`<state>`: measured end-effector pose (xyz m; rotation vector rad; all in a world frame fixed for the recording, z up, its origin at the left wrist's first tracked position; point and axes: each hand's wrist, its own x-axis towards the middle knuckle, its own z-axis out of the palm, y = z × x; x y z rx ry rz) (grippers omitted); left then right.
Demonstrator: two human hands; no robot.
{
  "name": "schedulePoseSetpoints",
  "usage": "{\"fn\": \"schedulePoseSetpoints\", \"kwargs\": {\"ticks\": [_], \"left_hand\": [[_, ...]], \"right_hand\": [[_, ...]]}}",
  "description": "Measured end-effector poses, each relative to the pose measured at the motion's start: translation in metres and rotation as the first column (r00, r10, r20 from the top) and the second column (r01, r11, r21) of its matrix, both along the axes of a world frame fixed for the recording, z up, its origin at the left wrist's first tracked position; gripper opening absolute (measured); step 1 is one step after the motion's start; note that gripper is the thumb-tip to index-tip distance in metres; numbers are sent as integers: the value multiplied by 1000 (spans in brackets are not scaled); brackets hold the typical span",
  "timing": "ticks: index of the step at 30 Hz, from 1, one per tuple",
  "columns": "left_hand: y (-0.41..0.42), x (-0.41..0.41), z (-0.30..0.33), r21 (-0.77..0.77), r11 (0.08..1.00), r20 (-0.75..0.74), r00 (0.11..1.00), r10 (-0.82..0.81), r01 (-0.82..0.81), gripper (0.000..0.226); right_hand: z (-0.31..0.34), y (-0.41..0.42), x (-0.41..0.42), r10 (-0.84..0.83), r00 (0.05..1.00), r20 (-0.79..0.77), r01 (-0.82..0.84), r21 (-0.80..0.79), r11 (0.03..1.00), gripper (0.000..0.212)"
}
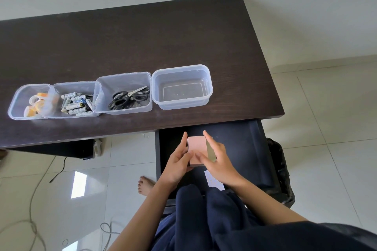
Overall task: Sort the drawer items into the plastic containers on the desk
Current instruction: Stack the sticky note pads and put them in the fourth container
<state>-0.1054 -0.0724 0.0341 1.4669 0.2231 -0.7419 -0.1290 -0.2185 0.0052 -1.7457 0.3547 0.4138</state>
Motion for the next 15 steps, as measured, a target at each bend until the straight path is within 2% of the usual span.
{"fn": "schedulePoseSetpoints", "kwargs": {"ticks": [4,9,12,15], "left_hand": [[1,0,-3,-22,999,59,998,34,-33,67],[7,-1,-5,-34,994,14,995,100,-99,49],[8,-1,-5,-42,990,-26,991,130,-131,46],[12,1,-5,-23,988,-32,988,151,-152,44]], "right_hand": [[0,1,3,1,1000,17,-1,13,1000,68],[-3,1,7,26,999,27,-26,0,1000,68],[-7,0,7,31,999,36,-31,-5,1000,65],[-11,-9,8,-33,999,13,33,27,999,55]]}}
